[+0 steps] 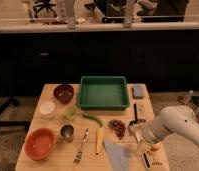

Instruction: Wipe red bowl with towel

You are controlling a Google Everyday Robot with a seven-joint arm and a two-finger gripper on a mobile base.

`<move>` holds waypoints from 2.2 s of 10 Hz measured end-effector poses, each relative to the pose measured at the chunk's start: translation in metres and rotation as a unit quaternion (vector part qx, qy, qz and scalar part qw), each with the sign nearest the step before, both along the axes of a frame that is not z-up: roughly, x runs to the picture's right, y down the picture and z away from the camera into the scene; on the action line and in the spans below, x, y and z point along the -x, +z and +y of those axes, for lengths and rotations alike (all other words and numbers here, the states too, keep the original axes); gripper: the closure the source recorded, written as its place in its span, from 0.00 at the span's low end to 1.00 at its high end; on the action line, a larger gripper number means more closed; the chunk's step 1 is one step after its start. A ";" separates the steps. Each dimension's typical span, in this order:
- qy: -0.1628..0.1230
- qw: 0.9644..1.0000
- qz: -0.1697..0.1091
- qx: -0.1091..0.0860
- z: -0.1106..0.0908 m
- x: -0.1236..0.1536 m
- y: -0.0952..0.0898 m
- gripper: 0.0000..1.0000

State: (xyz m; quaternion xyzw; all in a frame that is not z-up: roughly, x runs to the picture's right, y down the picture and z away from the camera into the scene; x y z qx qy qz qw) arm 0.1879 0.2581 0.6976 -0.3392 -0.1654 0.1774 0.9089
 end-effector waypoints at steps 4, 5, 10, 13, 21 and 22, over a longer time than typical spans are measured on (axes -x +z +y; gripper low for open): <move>0.023 1.000 -0.016 0.008 0.023 0.025 0.003 0.20; 0.011 1.000 -0.019 0.008 0.028 0.038 0.003 0.20; -0.048 0.998 -0.027 -0.007 0.048 0.068 0.008 0.20; -0.053 0.998 -0.042 -0.007 0.055 0.086 0.020 0.20; -0.028 0.997 -0.073 0.020 0.068 0.100 0.045 0.20; -0.024 0.997 -0.074 0.026 0.069 0.098 0.049 0.20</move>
